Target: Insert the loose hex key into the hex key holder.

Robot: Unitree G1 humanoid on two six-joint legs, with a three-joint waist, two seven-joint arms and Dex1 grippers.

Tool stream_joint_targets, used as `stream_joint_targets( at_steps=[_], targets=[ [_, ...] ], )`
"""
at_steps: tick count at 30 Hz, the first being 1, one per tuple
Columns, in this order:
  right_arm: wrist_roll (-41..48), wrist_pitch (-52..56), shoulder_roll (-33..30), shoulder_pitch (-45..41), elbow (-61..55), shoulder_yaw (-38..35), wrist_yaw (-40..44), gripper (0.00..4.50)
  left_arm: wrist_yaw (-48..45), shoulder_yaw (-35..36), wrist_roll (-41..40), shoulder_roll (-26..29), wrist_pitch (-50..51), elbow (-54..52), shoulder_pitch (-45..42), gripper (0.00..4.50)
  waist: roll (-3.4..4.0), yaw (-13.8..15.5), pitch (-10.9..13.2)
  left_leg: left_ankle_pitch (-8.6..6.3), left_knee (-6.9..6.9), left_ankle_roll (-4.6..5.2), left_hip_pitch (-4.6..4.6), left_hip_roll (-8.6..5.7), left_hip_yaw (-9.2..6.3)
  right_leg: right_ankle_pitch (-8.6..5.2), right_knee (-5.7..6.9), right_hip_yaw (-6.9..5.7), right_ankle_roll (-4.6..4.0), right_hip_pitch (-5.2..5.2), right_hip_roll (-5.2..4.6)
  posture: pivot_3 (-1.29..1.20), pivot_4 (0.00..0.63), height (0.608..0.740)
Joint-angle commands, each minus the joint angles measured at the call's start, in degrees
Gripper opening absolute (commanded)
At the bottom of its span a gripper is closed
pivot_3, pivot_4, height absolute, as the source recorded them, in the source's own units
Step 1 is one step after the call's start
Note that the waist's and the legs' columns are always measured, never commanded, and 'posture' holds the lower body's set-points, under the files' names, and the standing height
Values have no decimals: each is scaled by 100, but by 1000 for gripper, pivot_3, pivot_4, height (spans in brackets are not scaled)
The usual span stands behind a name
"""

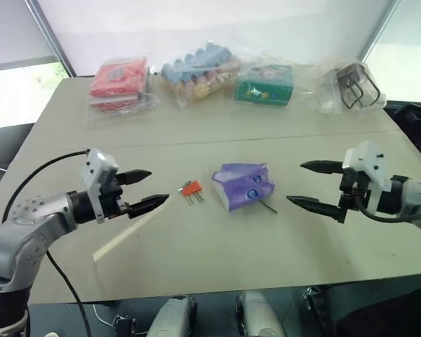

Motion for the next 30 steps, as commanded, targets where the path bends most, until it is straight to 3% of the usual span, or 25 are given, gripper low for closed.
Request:
stream_joint_targets(
  at_steps=[1, 23, 30],
  targets=[
    [52, 12, -74, -148, -134, -164, -54, 4500, -22, 99, -61, 18, -98, -95, -51, 4417, 0, 3, 0, 0, 0, 0, 0, 0, 0, 0, 0, 0, 0, 0, 0, 0, 150, 740],
    [-390, -224, 366, -4, -209, 202, -600, 4500, 322, -250, 140, -313, -181, -58, -270, 4417, 0, 6, 0, 0, 1, 0, 0, 0, 0, 1, 0, 0, -1, 0, 0, 0, 150, 740],
    [-373, 170, 1179, -107, 115, 597, -1297, 4500, 440, -334, 208, -409, -222, -136, -210, 4417, 0, 2, -1, 1, 3, -1, 0, 0, 1, 1, 1, 1, -1, 0, 1, 0, 150, 740]
  ],
)
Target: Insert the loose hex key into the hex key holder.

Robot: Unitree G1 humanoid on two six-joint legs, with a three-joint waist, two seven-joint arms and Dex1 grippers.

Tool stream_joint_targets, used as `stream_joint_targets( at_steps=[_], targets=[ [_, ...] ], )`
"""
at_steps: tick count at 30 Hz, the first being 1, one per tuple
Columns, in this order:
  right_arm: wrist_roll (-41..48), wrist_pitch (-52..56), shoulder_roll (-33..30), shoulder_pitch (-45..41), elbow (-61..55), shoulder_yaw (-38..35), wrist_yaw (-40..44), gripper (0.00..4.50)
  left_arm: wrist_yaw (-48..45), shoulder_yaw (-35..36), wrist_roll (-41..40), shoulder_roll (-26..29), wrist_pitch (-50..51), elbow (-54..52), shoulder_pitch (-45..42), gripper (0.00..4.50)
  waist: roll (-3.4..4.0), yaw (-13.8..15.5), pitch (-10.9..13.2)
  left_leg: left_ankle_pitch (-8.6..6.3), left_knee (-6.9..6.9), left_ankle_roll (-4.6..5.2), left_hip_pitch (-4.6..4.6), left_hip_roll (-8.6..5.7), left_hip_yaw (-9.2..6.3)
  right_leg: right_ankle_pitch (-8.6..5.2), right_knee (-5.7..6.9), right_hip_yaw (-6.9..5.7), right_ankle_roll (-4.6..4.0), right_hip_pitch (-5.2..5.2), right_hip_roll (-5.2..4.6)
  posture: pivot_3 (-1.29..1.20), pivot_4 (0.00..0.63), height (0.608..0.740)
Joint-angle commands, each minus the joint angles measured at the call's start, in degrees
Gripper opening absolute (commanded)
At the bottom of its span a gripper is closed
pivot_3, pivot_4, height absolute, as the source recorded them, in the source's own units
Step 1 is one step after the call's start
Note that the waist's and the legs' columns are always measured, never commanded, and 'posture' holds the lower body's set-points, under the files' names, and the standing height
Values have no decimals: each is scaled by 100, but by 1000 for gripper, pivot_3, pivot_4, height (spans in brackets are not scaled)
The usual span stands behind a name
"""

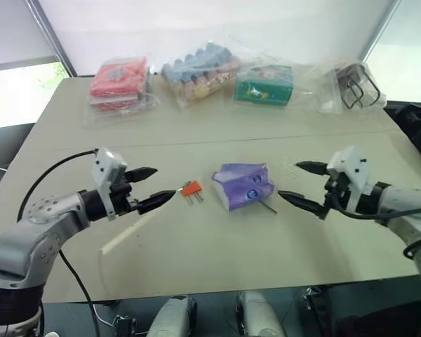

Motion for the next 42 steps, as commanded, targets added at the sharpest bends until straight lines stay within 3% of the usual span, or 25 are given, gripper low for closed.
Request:
stream_joint_targets(
  at_steps=[1, 8, 24, 27, 34, 42],
  targets=[
    [77, 317, 465, -197, 146, 151, -487, 4500, 69, -29, 38, -39, -97, -197, -7, 4417, 0, -5, 0, 0, -1, 0, 1, -1, 0, 0, 0, 0, 0, 0, 0, 0, 150, 740],
    [41, 836, 1247, -563, 588, 374, -1152, 4500, 155, -11, 32, -56, -65, -335, 110, 4417, 2, -7, 0, 1, -1, -2, -1, 0, 0, 2, 1, 1, -4, -3, 1, 0, 150, 740],
    [-677, 759, 1719, -1000, 1469, 1107, -1436, 4500, 371, 72, 123, -49, -135, -551, 328, 4417, 3, -17, 0, 1, -2, -2, 1, 1, 0, 3, 2, 0, -4, -4, 7, 0, 150, 740],
    [-790, 717, 1756, -1036, 1603, 1153, -1436, 3695, 427, 83, 146, -52, -155, -597, 387, 4500, 3, -17, 0, 1, -2, -2, 1, 0, 0, 3, 3, 0, -4, -4, 7, 0, 150, 740],
    [-820, 723, 1740, -989, 1555, 1104, -1351, 110, 524, 96, 158, -87, -189, -662, 466, 4500, 4, -16, -1, 1, -1, -2, 2, 0, 0, 3, 3, 0, -5, -3, 9, 0, 150, 740],
    [-536, 1125, 1776, -860, 1065, 639, -1597, 44, 503, 34, 149, -136, -235, -598, 430, 4500, 4, 0, -1, 1, -1, -2, 1, 0, 0, 3, 3, 0, -5, -3, 8, 0, 150, 740]
  ],
)
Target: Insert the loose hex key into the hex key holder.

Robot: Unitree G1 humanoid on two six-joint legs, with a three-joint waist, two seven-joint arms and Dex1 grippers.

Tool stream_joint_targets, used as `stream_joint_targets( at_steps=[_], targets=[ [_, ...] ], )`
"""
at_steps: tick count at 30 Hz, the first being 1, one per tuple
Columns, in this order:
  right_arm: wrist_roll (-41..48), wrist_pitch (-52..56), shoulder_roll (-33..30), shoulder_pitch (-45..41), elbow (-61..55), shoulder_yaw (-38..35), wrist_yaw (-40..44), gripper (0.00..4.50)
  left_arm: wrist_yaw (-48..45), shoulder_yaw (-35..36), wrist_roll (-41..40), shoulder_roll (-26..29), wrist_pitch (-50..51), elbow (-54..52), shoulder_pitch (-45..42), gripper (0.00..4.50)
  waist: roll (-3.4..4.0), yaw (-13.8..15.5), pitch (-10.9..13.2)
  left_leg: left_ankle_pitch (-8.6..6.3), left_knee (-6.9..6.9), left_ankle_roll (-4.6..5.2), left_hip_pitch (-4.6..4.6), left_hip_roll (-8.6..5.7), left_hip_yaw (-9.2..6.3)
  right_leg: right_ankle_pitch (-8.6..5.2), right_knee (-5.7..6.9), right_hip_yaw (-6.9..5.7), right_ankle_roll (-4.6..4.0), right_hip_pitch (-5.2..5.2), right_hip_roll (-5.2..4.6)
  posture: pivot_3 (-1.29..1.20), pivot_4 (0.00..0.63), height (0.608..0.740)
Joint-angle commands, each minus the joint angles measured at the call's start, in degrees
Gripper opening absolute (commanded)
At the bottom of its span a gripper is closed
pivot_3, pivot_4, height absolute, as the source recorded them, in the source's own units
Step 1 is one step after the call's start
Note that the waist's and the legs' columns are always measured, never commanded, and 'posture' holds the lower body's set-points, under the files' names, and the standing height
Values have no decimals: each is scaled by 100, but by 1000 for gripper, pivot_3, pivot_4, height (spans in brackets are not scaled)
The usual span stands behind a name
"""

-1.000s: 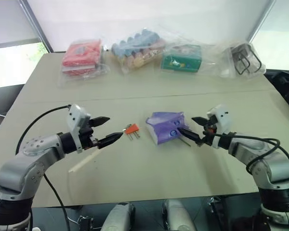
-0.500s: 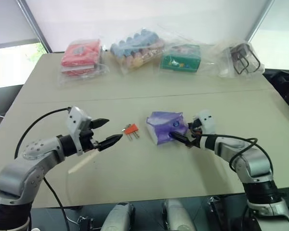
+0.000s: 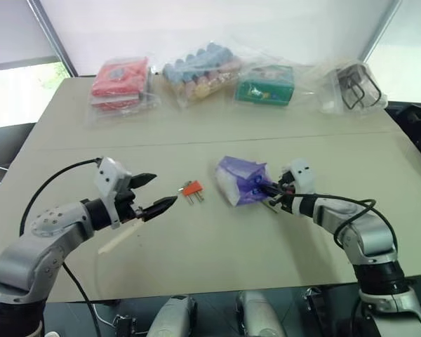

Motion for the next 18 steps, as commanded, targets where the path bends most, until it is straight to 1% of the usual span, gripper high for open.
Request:
stream_joint_targets(
  at_steps=[1, 5, 7, 8, 9, 11, 12, 15, 18],
  targets=[
    [267, 241, 78, 57, -483, -446, -169, 44, -11, 78, -23, -15, -108, -138, -48, 4500, 0, -5, 0, 0, 0, 0, 0, 0, 0, 0, 0, 0, 0, 0, 0, 0, 150, 740],
    [348, -52, 493, -140, -675, -1091, -788, 44, -25, 29, -24, -23, -88, -74, -144, 4500, 0, -23, 0, 0, -1, 0, 0, 1, -1, 0, 1, 0, 0, -1, 0, 0, 150, 740],
    [270, -303, 798, -362, -578, -1509, -1350, 44, -45, -2, -11, -26, -92, -27, -187, 4500, 1, -29, 0, 0, -2, -1, 1, 2, 1, 1, 2, 1, -1, -3, 0, 0, 150, 740],
    [130, -516, 927, -471, -446, -1711, -1697, 44, -56, -22, -5, -35, -94, -2, -212, 4500, 1, -24, 0, 1, -2, -2, 1, 2, 1, 1, 2, 1, -1, -4, 1, 0, 150, 740],
    [-202, -852, 1002, -591, -164, -1921, -2231, 44, -75, -64, 14, -50, -110, 34, -239, 4500, 2, -21, 0, 2, -3, -4, 0, 2, 0, 1, 3, 1, -1, -5, 2, 0, 150, 740],
    [-721, -1305, 1019, -736, 285, -2140, -2955, 44, -93, -134, 46, -73, -131, 79, -288, 4500, 2, 1, -1, 9, -2, -16, 0, -1, 2, 1, 3, 1, -1, -5, 3, 0, 150, 740],
    [-939, -1435, 1018, -813, 509, -2256, -3344, 44, -97, -161, 56, -86, -134, 93, -312, 4500, 2, 16, -1, 21, -2, -37, 0, -5, 1, 1, 3, -1, -1, -4, 1, 0, 150, 740],
    [-1395, -1671, 1051, -1068, 1109, -2789, -4569, 44, -115, -205, 98, -109, -162, 143, -365, 4500, 2, 11, -1, 21, -3, -37, -2, -6, 4, 1, 2, 0, -1, -5, 0, 0, 150, 740],
    [-1715, -1769, 1000, -1234, 1526, -3053, -5358, 44, -126, -214, 142, -112, -180, 169, -383, 4500, 5, -29, -2, 22, -6, -37, -2, -5, 9, 1, 3, 1, -1, -8, 0, 0, 150, 740]
  ],
)
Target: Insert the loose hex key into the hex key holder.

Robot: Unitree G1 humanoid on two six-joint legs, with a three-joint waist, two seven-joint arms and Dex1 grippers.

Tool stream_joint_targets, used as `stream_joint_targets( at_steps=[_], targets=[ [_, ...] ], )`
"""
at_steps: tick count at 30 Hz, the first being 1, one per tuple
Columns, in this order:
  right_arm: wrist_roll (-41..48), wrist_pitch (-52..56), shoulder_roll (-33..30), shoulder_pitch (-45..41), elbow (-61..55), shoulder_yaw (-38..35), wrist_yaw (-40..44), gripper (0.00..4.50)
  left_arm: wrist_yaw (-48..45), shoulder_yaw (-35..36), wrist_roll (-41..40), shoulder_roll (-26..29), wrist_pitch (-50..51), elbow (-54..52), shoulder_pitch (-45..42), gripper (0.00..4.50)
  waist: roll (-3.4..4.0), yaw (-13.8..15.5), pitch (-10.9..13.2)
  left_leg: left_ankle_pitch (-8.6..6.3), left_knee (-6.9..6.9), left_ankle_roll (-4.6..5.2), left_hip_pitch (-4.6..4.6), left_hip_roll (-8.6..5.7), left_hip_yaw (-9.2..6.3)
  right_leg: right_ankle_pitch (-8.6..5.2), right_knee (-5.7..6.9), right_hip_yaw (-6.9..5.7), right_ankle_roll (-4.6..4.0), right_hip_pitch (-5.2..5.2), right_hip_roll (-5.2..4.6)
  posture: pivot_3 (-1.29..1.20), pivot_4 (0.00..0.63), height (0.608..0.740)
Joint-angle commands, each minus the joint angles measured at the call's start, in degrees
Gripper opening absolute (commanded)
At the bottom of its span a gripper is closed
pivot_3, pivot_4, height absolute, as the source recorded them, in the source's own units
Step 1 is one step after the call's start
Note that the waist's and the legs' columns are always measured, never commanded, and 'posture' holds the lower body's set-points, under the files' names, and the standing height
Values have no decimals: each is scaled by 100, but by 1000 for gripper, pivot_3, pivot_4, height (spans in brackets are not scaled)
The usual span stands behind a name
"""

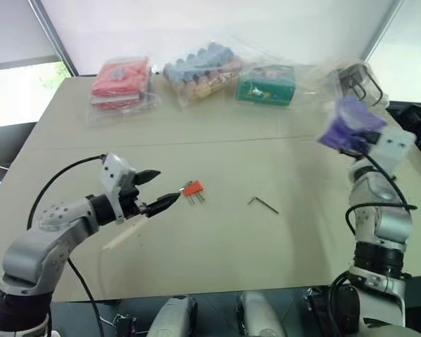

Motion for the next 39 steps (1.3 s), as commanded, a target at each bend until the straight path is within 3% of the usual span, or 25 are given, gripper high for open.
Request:
stream_joint_targets(
  at_steps=[1, 8, 11, 17, 18, 26, 30, 33, 39],
  targets=[
    [-421, -227, -87, -284, 277, -365, -957, 44, -52, 8, 37, -5, -145, -63, -90, 4500, 3, -36, -1, 1, -1, 0, 1, 1, 0, 0, 1, 0, 0, 0, 1, 0, 150, 740],
    [-584, -121, -106, -430, 670, -702, -1719, 44, -82, 12, 165, 32, -161, -89, -28, 4500, 17, -48, -6, 1, -3, 0, 5, 8, 10, 0, 9, 8, -1, -4, 7, 0, 150, 740],
    [-516, -101, -74, -404, 624, -716, -1680, 1135, -100, 19, 182, 25, -157, -86, -26, 4500, 17, -34, -6, 1, -1, 1, 4, 6, 10, 0, 8, 8, -1, -2, 6, 0, 150, 740],
    [-434, -82, -73, -319, 403, -679, -1586, 4276, -149, 36, 195, 37, -141, -49, -61, 4500, 17, -40, -6, 0, -1, 2, 5, 6, 11, 0, 8, 7, -1, -1, 6, 0, 150, 740],
    [-492, -123, -95, -278, 300, -628, -1577, 4439, -156, 42, 192, 37, -138, -48, -62, 4500, 17, -40, -6, 0, -1, 2, 5, 6, 10, 0, 8, 7, -1, -1, 6, 0, 150, 740],
    [-1355, -1640, -644, 45, -1007, 820, -513, 4439, -188, 74, 208, 41, -119, -49, -66, 4500, 28, -63, -1, -1, -2, 3, 7, 7, 12, 0, 9, 8, -1, -2, 11, 0, 150, 740],
    [-218, -1670, -317, -107, -1265, 1401, 1100, 4439, -192, 100, 202, 49, -101, -52, -60, 4500, 24, -91, -2, -1, -2, 4, 9, 16, 10, 0, 8, 8, -1, 1, 20, 0, 150, 740],
    [792, -1039, -295, -141, -1248, 1873, 2694, 4439, -179, 149, 160, 58, -54, -61, -59, 4500, 26, -85, 0, -14, -1, 27, 9, 18, 6, 0, 7, 8, -1, 3, 22, 0, 150, 740],
    [1100, -247, -873, -522, -467, 3025, 5010, 4439, -225, 358, -15, 164, 94, -127, 53, 4500, 24, -16, 2, -17, 3, 31, 3, 12, 1, 1, -2, 2, -2, 4, 12, 0, 150, 740]
  ],
)
